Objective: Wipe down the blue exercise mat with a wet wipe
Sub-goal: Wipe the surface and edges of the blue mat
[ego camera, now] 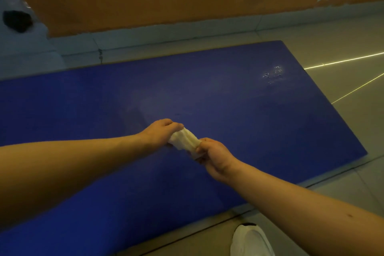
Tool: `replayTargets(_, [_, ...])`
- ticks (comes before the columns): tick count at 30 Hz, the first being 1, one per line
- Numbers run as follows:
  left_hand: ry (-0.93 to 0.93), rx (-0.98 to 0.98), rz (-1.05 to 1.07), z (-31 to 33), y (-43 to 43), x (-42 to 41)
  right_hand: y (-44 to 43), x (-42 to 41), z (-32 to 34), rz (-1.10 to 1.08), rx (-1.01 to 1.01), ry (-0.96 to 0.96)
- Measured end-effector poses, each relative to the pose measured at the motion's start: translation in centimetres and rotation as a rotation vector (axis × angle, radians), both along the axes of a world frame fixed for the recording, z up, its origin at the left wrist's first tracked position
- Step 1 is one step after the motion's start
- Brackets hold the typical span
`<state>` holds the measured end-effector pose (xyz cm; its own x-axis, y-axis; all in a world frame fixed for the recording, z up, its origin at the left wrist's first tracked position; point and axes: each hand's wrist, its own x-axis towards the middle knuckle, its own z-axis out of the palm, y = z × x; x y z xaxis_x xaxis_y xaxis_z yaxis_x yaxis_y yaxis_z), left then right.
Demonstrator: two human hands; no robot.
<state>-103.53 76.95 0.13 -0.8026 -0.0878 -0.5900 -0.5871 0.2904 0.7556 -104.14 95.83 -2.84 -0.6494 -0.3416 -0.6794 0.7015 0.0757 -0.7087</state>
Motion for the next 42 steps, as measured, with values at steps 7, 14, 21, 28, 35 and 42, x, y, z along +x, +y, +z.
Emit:
replayTargets(7, [0.058, -0.201, -0.251, -0.1, -0.6, 0.3, 0.6, -0.4, -0.6, -0.124, -0.114, -0.088])
replayTargets(14, [-0.064, -0.229, -0.451, 0.4, -0.6, 0.2, 0.4, -0.6, -0.5, -0.175, -0.109, -0.034])
replayTargets(21, [-0.107, -0.122, -0.274, 0.5, -0.4, 0.4, 0.3, -0.2, -0.1, 0.010, 0.057, 0.180])
replayTargets(28, [-0.077, -0.029, -0.275, 0.0, -1.0, 0.8, -0.1, -0.2, 0.1, -0.069, 0.035, 0.058])
replayTargets(35, [-0.007, 0.109, -0.145, 0.2, -0.6, 0.8, -0.3, 0.3, 0.4, 0.011, -0.266, -0.256])
replayTargets(42, [-0.008, 0.164, -0.001, 0.4, -0.8, 0.6, -0.5, -0.2, -1.0, -0.115, -0.148, -0.166])
